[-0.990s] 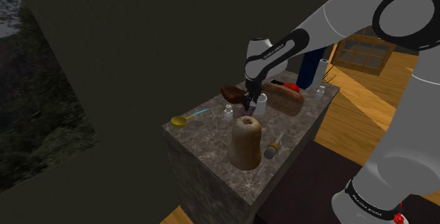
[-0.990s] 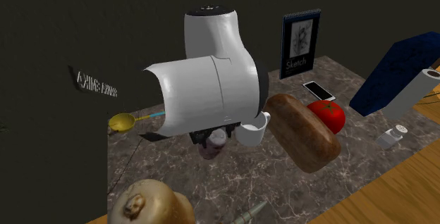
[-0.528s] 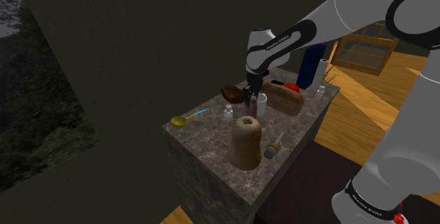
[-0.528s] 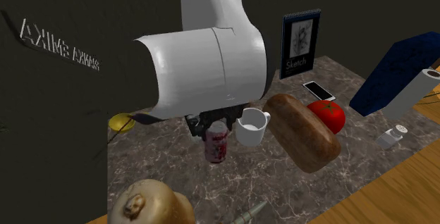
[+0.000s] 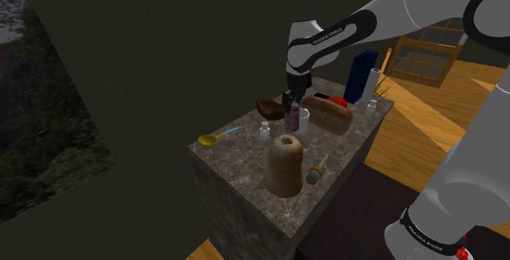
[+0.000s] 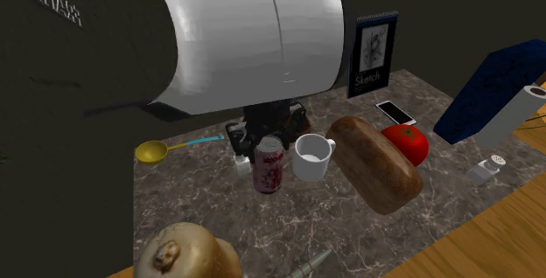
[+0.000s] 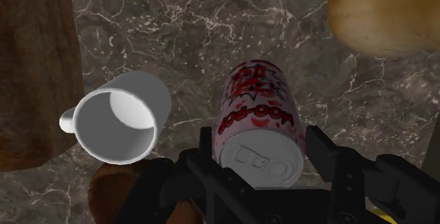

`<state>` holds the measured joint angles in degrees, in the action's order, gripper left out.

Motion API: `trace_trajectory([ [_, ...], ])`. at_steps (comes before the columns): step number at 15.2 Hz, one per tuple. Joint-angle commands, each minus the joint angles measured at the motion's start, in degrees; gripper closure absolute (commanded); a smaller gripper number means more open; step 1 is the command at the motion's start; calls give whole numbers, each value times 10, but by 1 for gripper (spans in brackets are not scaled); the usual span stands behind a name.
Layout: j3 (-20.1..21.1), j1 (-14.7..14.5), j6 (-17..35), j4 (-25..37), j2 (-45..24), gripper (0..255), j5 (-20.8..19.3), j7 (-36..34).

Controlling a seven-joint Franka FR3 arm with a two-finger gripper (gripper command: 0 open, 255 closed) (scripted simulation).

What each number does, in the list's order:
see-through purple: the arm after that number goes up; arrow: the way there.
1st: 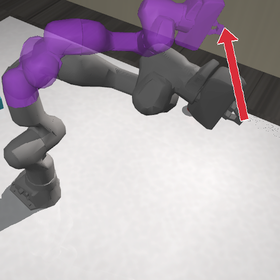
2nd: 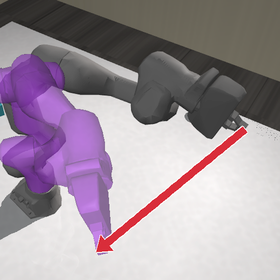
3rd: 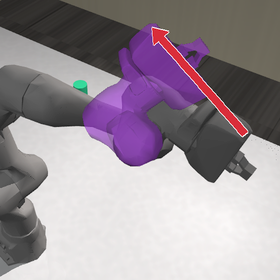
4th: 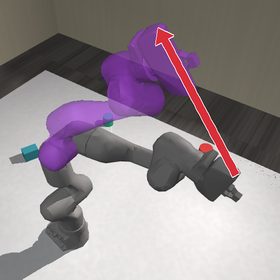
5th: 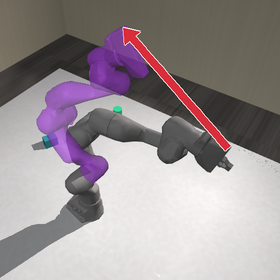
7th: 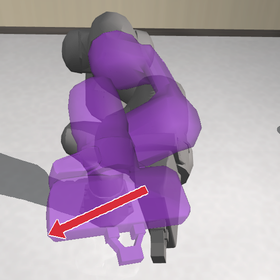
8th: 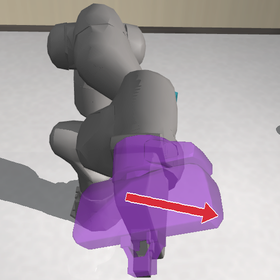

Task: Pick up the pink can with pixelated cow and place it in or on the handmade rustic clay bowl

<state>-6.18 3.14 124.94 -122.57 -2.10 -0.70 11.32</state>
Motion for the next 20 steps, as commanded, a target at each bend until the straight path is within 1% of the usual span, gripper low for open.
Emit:
trace_trajectory([
  [1, 0, -1, -16, 8, 7, 255, -1, -1],
  [8, 1, -1, -62, 36, 26, 255, -3, -2],
  [15, -14, 22, -126, 244, -118, 255, 18, 42],
  [18, -17, 35, -166, 353, -188, 255, 28, 58],
  [20, -18, 46, -198, 438, -241, 255, 35, 67],
])
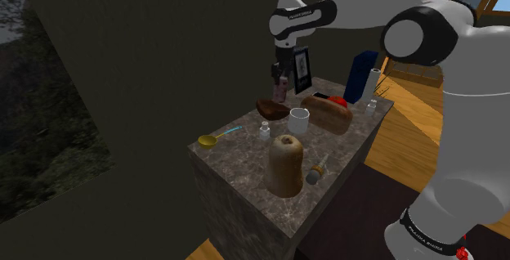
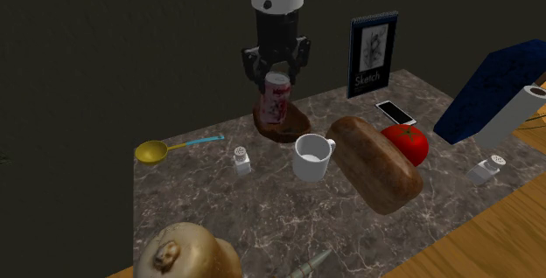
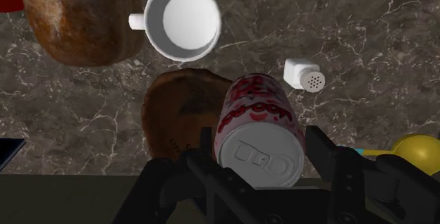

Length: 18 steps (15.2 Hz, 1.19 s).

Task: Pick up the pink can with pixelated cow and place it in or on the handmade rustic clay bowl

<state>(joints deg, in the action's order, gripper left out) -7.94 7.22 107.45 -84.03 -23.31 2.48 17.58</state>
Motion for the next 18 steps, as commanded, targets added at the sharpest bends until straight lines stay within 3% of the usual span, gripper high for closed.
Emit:
trace_trajectory([
  [1, 0, 11, -42, 100, -57, 255, 7, 8],
  [4, 2, 33, -119, 284, -165, 255, 18, 17],
  [5, 5, 54, -207, 487, -279, 255, 25, 17],
  [10, 5, 46, -137, 377, -239, 255, 22, 20],
  [18, 4, 40, -64, 287, -223, 255, 22, 22],
])
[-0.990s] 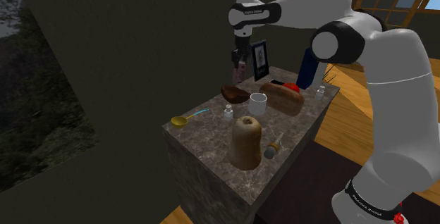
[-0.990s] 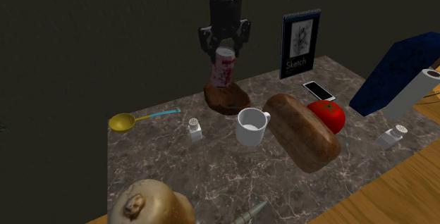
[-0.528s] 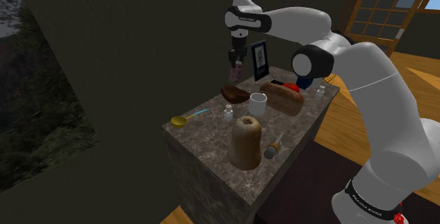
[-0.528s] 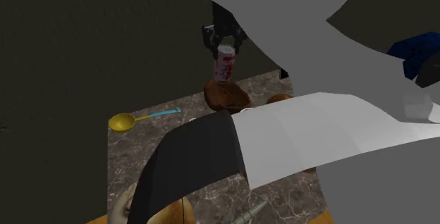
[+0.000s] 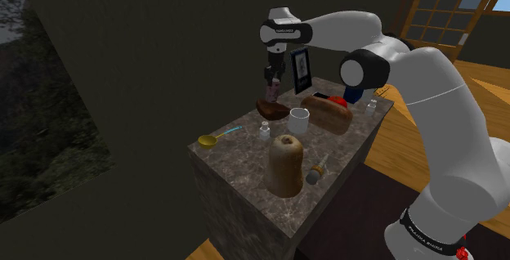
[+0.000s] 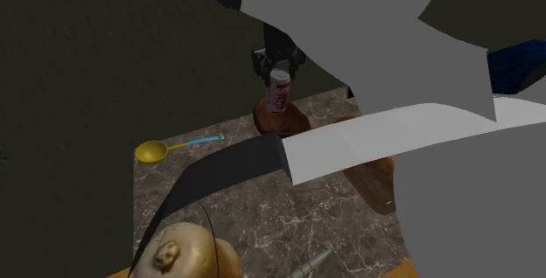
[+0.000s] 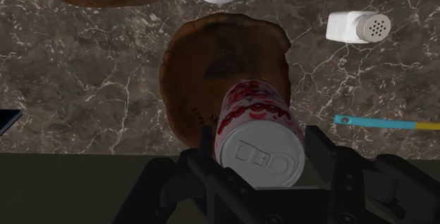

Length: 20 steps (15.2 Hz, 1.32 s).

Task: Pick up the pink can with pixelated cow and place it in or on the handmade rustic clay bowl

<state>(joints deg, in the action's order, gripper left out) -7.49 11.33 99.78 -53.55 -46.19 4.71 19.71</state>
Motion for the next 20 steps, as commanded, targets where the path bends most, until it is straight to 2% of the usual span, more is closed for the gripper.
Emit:
trace_trajectory([
  [1, 0, -2, 21, -26, 6, 255, 0, 1],
  [7, 0, -4, 64, -66, 3, 255, 1, 2],
  [15, 0, -4, 64, -66, 3, 255, 1, 2],
  [16, 0, -3, 64, -66, 3, 0, 1, 2],
  [20, 0, -3, 64, -66, 3, 0, 1, 2],
])
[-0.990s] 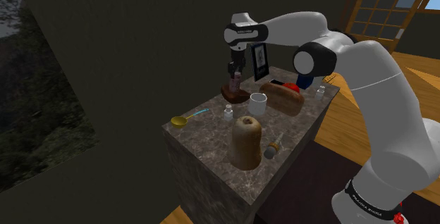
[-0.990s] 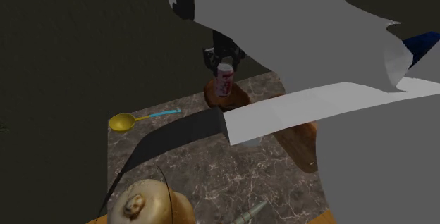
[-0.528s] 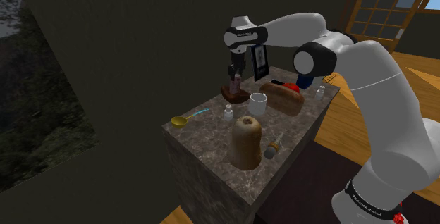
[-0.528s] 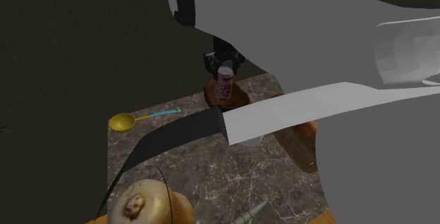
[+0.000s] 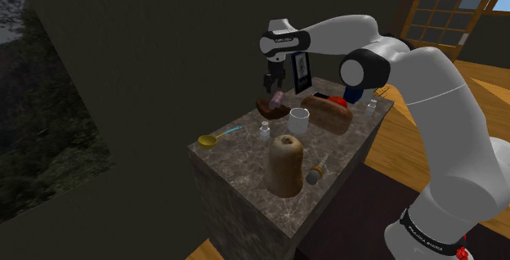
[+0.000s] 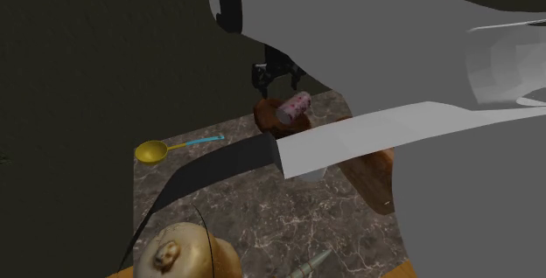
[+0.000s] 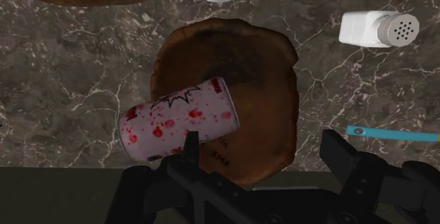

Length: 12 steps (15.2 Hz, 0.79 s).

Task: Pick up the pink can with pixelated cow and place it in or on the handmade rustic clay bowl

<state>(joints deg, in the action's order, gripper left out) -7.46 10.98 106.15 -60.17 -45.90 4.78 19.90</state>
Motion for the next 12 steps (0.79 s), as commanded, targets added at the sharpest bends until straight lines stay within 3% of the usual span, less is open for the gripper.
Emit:
trace_trajectory([
  [1, 0, 0, 0, 0, 0, 0, 0, 0],
  [5, 0, 3, -72, 71, 2, 0, -1, -2],
  [12, 0, 3, -72, 71, 2, 0, -1, -2],
])
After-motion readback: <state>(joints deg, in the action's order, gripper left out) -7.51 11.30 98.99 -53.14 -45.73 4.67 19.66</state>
